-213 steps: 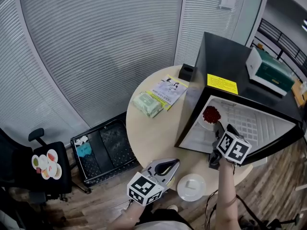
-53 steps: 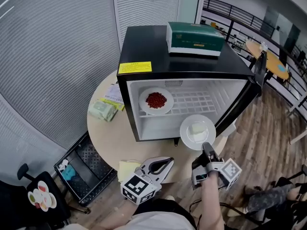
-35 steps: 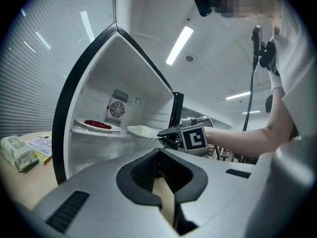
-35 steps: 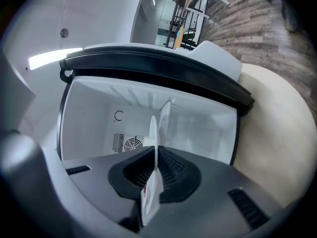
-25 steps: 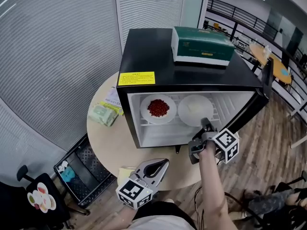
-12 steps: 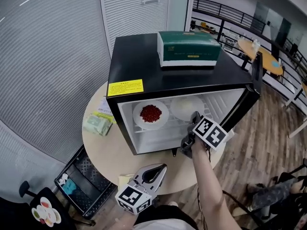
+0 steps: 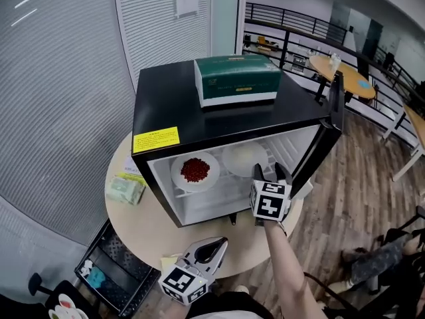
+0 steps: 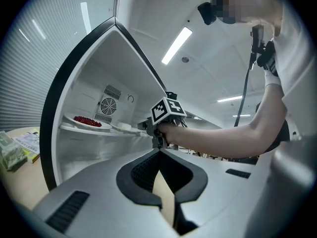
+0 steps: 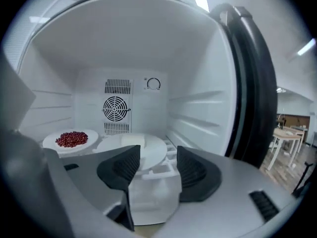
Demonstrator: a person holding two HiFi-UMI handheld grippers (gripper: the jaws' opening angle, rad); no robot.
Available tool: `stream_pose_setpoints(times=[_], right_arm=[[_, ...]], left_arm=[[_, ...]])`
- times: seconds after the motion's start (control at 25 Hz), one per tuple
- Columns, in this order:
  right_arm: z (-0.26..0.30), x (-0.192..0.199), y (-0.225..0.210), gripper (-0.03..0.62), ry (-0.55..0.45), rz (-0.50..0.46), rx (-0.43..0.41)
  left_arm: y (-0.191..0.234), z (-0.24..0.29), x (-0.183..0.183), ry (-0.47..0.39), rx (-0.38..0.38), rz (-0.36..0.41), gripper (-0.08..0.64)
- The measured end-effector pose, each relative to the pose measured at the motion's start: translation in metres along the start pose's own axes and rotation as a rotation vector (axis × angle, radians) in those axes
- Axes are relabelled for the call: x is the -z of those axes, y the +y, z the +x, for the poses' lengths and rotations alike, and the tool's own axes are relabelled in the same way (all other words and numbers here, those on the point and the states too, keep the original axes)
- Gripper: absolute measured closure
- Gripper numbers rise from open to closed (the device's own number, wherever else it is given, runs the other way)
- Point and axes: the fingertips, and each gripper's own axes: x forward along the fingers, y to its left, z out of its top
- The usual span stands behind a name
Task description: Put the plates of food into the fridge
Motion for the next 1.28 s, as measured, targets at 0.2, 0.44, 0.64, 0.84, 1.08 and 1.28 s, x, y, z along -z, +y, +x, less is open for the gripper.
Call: stream_pose_setpoints(times=[0.2, 0.44, 0.64, 0.84, 1.08, 1.28], right_arm=[[-0.043, -0.002, -0.011, 0.38, -0.108, 0.006, 0.007], [-0.087, 0.007, -0.015, 0.382, -0.141, 0.022, -0.042], [-0.122, 0.02, -0.009, 0.496, -0.166, 0.034, -0.084], [-0.147, 0.044, 0.003, 0.58, -0.172, 0.068, -0.157], [-0.187, 0.079, 0.016, 0.584, -0.14, 0.054, -0.231], [-0.223, 0.121, 0.014, 0.584, -0.121, 0.131, -0.171]], left_arm=[[-0.007, 0.006, 0.002, 0.012, 0.037, 0.013, 0.555], [-0.018, 0.011, 0.007, 0.039, 0.074, 0.04, 0.555], [-0.024, 0.013, 0.003, 0.031, 0.062, 0.068, 0.555], [-0.035, 0.014, -0.001, 0.013, 0.05, 0.094, 0.555], [-0.05, 0.019, 0.01, 0.014, 0.041, 0.104, 0.555], [-0.06, 0.014, 0.021, 0.028, 0.03, 0.095, 0.555]])
